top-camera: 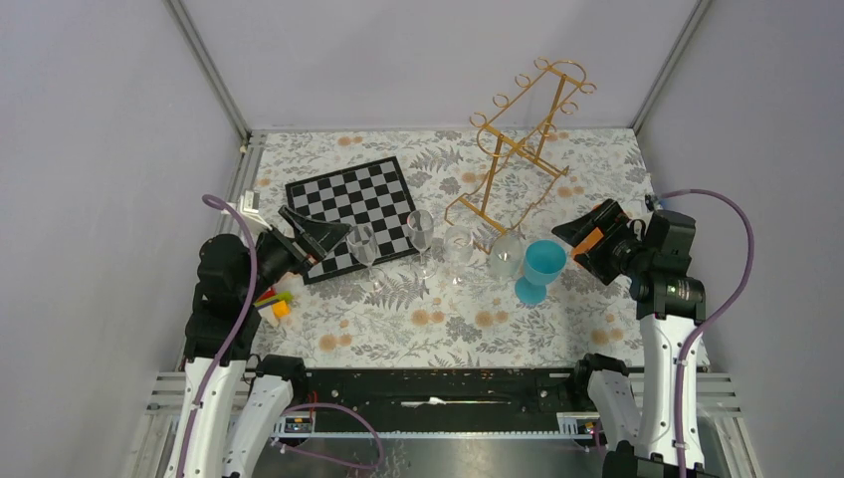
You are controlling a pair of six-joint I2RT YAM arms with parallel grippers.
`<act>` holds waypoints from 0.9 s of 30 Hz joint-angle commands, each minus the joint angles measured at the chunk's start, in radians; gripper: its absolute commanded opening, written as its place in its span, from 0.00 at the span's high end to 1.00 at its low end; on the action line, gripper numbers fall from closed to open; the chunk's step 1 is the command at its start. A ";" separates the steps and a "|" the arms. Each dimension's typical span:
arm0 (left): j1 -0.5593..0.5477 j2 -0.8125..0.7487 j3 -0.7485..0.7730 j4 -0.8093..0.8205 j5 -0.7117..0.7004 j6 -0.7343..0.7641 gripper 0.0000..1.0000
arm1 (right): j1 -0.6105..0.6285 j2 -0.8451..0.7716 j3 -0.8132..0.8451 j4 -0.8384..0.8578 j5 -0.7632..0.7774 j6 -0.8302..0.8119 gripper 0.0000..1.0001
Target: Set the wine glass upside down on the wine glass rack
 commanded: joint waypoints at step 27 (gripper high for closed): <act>-0.198 0.333 0.447 -0.541 0.012 0.192 0.02 | 0.097 0.214 0.392 -0.417 0.039 -0.244 0.04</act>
